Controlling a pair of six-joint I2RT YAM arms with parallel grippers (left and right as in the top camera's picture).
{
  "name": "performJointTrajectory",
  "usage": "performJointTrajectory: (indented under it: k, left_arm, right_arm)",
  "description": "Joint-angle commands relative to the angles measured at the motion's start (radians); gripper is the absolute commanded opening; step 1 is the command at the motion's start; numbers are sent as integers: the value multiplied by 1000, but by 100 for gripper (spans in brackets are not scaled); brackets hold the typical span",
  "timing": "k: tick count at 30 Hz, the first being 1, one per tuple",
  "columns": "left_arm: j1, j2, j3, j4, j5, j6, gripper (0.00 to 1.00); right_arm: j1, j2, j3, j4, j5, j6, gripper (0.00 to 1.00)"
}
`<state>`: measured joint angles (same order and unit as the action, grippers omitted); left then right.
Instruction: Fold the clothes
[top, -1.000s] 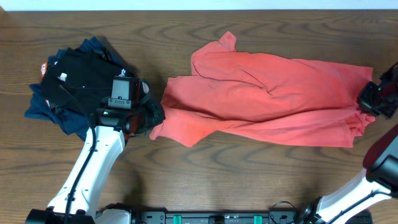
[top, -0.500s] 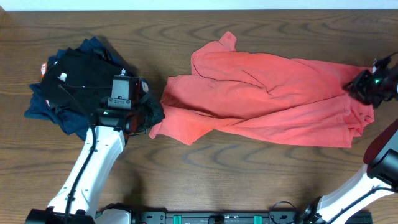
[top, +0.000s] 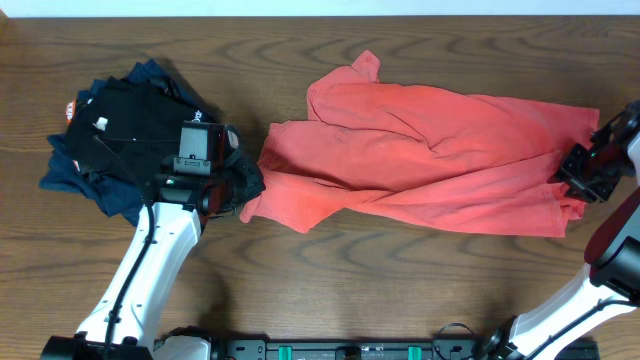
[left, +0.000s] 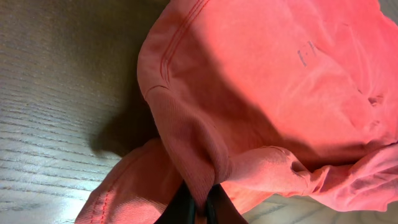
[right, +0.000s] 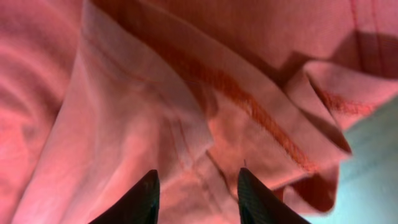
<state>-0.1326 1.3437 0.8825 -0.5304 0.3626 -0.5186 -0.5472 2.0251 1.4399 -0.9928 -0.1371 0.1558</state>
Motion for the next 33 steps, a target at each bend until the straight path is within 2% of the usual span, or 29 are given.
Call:
performJointTrajectory:
  k: [1, 8, 10, 12, 13, 16, 21, 27, 33]
  left_arm:
    - [0, -3, 21, -3, -16, 18, 7]
    - [0, -3, 20, -3, -16, 18, 6]
    - [0, -3, 20, -3, -16, 18, 7]
    - [0, -3, 19, -3, -16, 18, 6]
    - [0, -3, 19, -3, -16, 18, 7]
    - [0, -3, 19, -2, -16, 18, 7]
    - [0, -13, 29, 18, -15, 56, 6]
    - [0, -65, 135, 8, -14, 138, 6]
    - [7, -126, 239, -10, -15, 159, 6]
  right_arm:
    - [24, -6, -40, 34, 19, 4, 41]
    - [58, -6, -64, 105, 9, 8, 41]
    - [62, -6, -64, 111, 6, 8, 37]
    - [62, -6, -64, 110, 6, 8, 7]
    - [62, -6, -64, 108, 6, 8, 1]
    - [61, -10, -56, 77, 1, 8, 1]
    - [35, -57, 57, -94, -64, 7, 1]
    - [-12, -192, 300, -306, -66, -24, 1]
    - [-43, -347, 410, -416, -46, -50, 1]
